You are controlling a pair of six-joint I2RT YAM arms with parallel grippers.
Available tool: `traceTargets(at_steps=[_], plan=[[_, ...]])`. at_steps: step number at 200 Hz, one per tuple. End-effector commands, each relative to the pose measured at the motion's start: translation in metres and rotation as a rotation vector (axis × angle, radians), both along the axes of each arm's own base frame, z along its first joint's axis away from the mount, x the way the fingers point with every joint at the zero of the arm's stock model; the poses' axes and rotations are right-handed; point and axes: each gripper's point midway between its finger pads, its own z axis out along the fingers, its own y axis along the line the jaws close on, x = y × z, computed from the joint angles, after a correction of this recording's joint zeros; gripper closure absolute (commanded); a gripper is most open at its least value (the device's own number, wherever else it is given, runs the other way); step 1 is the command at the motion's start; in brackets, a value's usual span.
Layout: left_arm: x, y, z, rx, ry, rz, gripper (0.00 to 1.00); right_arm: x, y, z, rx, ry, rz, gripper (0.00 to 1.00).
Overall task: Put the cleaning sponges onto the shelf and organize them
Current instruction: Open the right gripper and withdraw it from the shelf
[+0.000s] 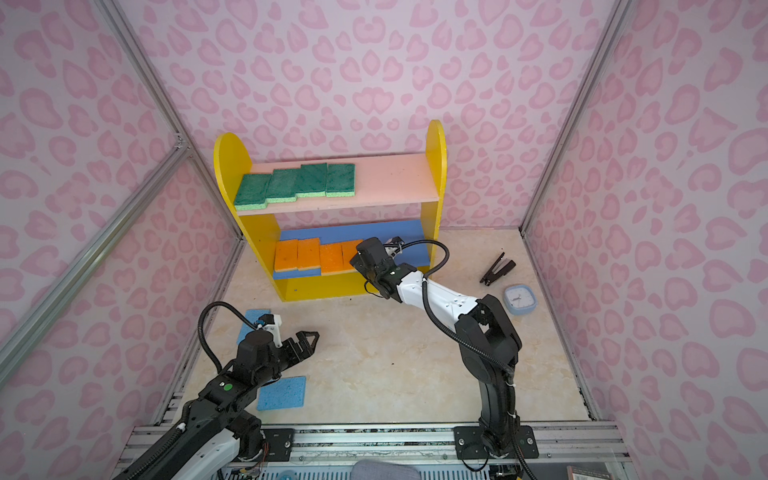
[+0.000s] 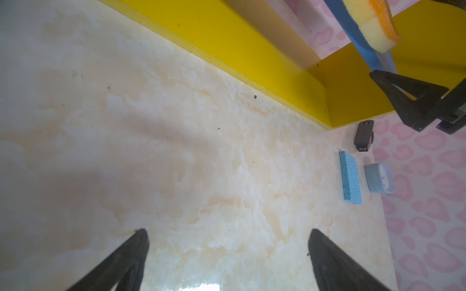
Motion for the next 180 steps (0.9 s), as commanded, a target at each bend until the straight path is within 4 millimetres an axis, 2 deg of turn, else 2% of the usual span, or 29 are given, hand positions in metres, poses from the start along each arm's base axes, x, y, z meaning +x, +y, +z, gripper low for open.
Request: traceTargets(at_steps=[1, 18, 51, 72, 91, 93, 118, 131, 155, 180], plan=[[0.012, 0.003, 0.019, 0.017, -0.073, 0.019, 0.07, 0.001, 0.005, 0.007, 0.031, -0.055, 0.063, 0.17], [0.018, 0.005, 0.026, 0.038, -0.093, 0.030, 0.15, 0.000, 0.001, 0.008, 0.046, -0.072, 0.079, 0.17], [0.031, 0.000, 0.032, 0.051, -0.096, 0.029, 0.37, 0.001, 0.000, 0.014, 0.059, -0.090, 0.127, 0.17], [0.042, -0.004, 0.036, 0.044, -0.094, 0.037, 0.54, 0.000, 0.003, 0.017, 0.053, -0.099, 0.167, 0.17], [0.055, -0.009, 0.042, 0.035, -0.098, 0.045, 0.62, 0.001, 0.000, 0.021, 0.054, -0.111, 0.195, 0.19], [0.056, -0.010, 0.042, 0.033, -0.098, 0.046, 0.66, 0.000, 0.000, 0.021, 0.054, -0.112, 0.197, 0.19], [0.075, -0.017, 0.049, 0.015, -0.111, 0.058, 0.79, 0.002, -0.008, 0.025, 0.054, -0.125, 0.219, 0.27], [0.086, -0.021, 0.051, 0.013, -0.111, 0.066, 0.85, 0.004, -0.013, 0.027, 0.057, -0.132, 0.227, 0.35], [0.106, -0.030, 0.054, 0.003, -0.111, 0.068, 0.92, 0.005, -0.018, 0.030, 0.056, -0.138, 0.251, 0.51], [0.124, -0.036, 0.058, -0.001, -0.124, 0.079, 0.95, 0.005, -0.018, 0.030, 0.061, -0.136, 0.286, 0.66]])
